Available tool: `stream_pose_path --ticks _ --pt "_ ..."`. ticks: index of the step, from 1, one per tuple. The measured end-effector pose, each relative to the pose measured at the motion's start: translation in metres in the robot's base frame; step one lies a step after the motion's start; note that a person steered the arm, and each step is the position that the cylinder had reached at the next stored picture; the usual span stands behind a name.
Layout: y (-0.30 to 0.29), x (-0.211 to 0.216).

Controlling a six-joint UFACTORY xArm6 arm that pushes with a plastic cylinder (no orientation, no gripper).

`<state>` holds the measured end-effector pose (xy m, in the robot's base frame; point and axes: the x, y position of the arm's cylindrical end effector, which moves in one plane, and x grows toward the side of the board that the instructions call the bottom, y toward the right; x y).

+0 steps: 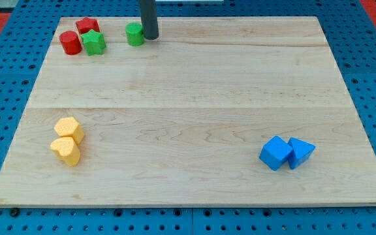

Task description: Place the arm to the right side of the blue triangle

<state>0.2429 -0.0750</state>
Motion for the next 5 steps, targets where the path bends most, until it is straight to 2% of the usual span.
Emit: stream_pose_path --ticks 2,3,5 --pt "-0.089 -0.001" --pt "-0.077 -0.001" --pt "0.060 0.014"
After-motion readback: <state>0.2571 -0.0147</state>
